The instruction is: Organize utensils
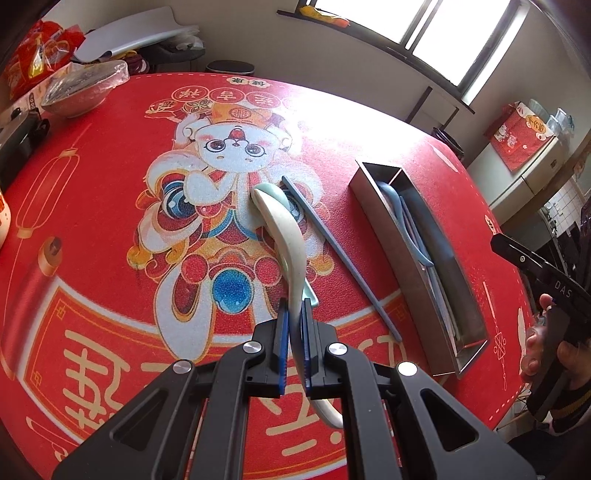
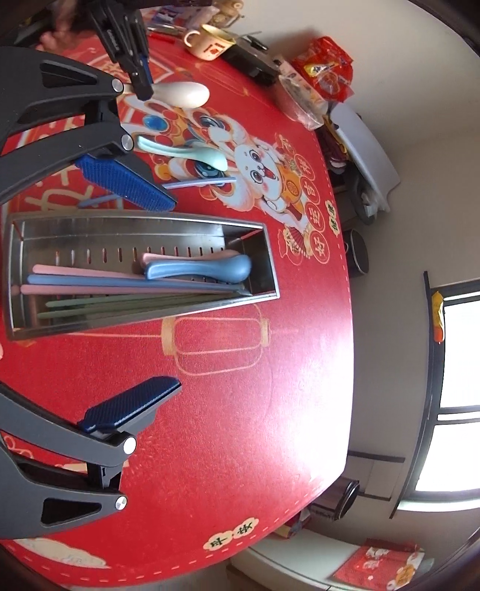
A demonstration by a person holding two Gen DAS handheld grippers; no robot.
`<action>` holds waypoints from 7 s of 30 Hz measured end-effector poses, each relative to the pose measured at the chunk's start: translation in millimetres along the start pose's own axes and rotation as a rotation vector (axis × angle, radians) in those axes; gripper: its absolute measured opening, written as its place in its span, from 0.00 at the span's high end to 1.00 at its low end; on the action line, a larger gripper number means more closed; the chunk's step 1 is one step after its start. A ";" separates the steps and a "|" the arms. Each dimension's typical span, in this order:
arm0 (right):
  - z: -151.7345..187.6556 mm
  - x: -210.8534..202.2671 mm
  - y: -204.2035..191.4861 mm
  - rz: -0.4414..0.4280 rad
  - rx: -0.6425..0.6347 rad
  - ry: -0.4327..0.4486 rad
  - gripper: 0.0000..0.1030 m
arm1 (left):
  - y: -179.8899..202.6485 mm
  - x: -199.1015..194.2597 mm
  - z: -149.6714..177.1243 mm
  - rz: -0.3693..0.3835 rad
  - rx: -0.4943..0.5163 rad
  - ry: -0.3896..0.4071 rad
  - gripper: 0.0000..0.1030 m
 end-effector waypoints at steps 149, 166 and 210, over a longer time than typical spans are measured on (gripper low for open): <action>16.3 25.5 53.5 -0.032 0.145 -0.100 0.15 | 58.1 88.2 -24.7 -0.066 0.248 -0.142 0.94; 18.6 19.8 50.9 -0.015 0.136 -0.092 0.15 | 49.4 86.3 -19.5 -0.065 0.198 -0.117 0.93; 27.5 17.8 4.4 -0.017 0.051 -0.165 0.15 | 36.1 97.6 -42.0 0.073 0.179 -0.110 0.69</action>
Point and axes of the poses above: each gripper's, at about its wrist camera, not at the fingertips, and x roughly the way its jaws point, y to its right, z to its underside, the point moved 5 cm from there along x, roughly the way its jaws point, and after that the axes turned 3 degrees about -y, right-handed, at the moved point
